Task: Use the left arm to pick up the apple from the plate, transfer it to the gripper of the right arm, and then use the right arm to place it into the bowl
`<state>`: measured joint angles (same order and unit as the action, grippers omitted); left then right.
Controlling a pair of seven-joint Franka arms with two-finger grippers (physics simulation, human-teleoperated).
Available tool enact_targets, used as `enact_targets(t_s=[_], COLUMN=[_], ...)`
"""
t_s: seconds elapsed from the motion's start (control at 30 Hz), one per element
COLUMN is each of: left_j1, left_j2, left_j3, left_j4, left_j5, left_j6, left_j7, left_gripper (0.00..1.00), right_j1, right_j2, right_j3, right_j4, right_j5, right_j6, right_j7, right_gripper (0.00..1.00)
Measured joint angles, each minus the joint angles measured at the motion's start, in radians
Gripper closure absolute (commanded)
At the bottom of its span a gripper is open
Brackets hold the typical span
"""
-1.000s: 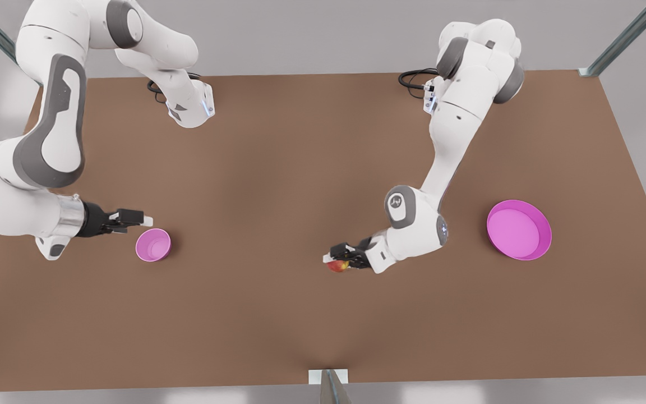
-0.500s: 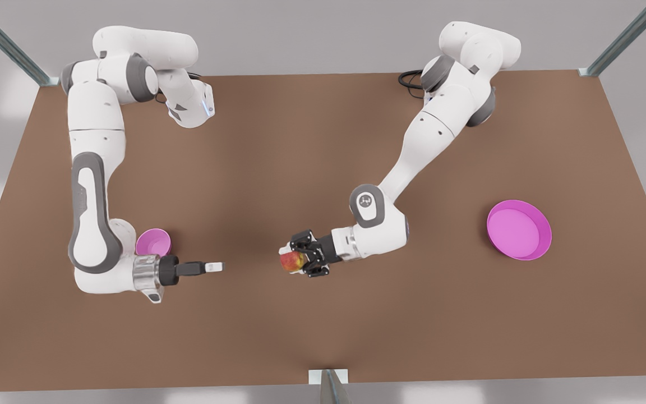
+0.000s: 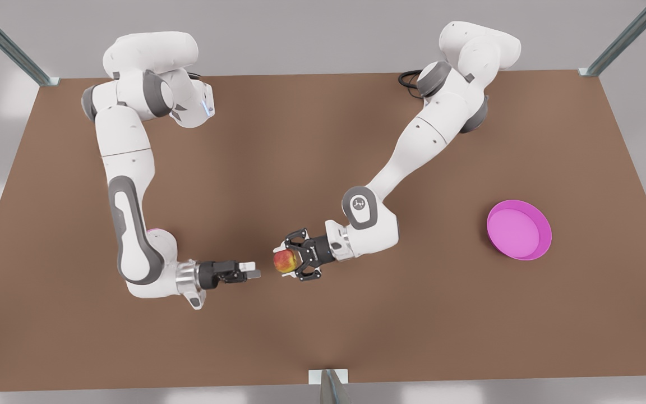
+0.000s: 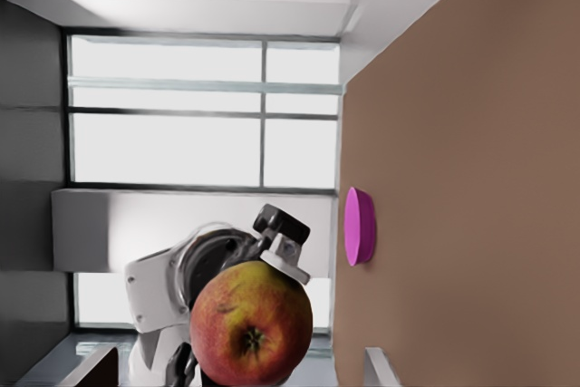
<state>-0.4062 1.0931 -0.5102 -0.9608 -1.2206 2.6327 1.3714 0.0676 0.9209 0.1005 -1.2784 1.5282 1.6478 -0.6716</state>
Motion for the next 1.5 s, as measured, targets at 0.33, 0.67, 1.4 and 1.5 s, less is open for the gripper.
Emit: enact_targets(t_s=[0.33,0.67,1.4,1.5], left_j1=[-0.011,-0.016,-0.022,-0.021], left_j2=[0.007,0.007,0.007,0.007], left_j3=[-0.002,-0.002,-0.002,-0.002], left_j4=[0.0,0.002,0.001,0.001], left_j5=[-0.012,-0.014,-0.016,-0.016], left_j6=[0.013,0.029,0.036,0.037], left_j7=[0.157,0.247,0.324,0.326], left_gripper=[0.23,0.23,0.0,0.0], right_j1=[0.017,0.054,0.09,0.076], right_j2=[0.01,0.028,0.023,0.023], right_j3=[0.029,0.03,0.024,0.019], right_j4=[-0.001,-0.002,-0.007,-0.015], right_j5=[0.023,0.053,0.101,0.093], right_j6=[0.001,0.015,0.039,0.034], right_j7=[-0.142,-0.215,-0.259,-0.262], right_gripper=[0.0,0.0,0.28,0.28])
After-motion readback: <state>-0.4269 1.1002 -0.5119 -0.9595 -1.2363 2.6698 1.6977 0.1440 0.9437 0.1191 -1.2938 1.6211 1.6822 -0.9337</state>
